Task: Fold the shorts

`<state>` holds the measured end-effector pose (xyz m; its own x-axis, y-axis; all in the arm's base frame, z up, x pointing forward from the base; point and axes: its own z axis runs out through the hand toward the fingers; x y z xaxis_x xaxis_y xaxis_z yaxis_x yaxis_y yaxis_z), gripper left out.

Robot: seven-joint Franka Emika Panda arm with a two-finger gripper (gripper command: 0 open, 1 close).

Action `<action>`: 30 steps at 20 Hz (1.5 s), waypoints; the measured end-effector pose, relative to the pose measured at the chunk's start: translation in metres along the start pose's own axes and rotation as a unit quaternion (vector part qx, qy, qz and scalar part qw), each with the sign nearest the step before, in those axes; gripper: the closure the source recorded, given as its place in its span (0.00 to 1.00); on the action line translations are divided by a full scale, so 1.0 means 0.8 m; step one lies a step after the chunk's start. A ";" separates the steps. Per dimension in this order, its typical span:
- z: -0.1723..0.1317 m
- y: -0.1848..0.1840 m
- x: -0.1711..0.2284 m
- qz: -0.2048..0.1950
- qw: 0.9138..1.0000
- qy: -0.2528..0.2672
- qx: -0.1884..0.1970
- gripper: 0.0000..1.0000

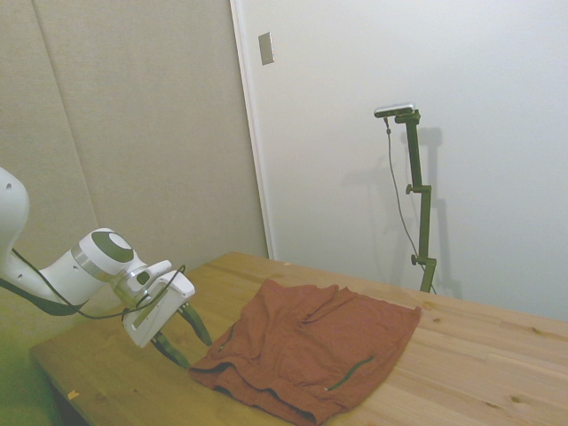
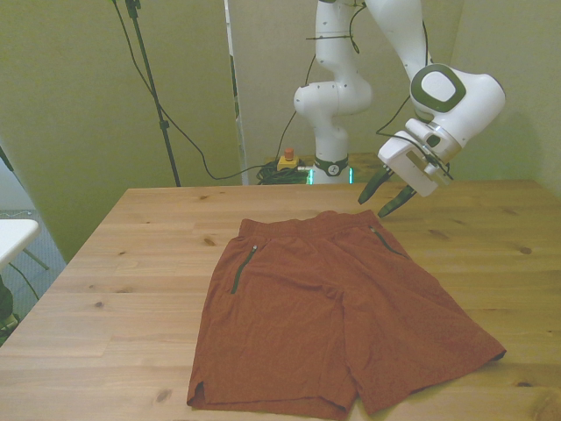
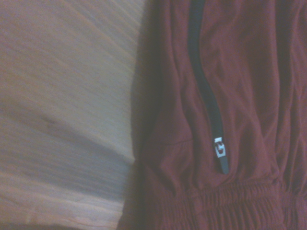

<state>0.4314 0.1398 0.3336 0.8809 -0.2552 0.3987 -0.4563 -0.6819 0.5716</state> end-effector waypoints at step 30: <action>0.044 -0.004 0.017 0.015 1.000 -0.018 -0.020 1.00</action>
<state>0.4496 0.1141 0.3120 0.8703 -0.3001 0.3906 -0.4867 -0.6463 0.5877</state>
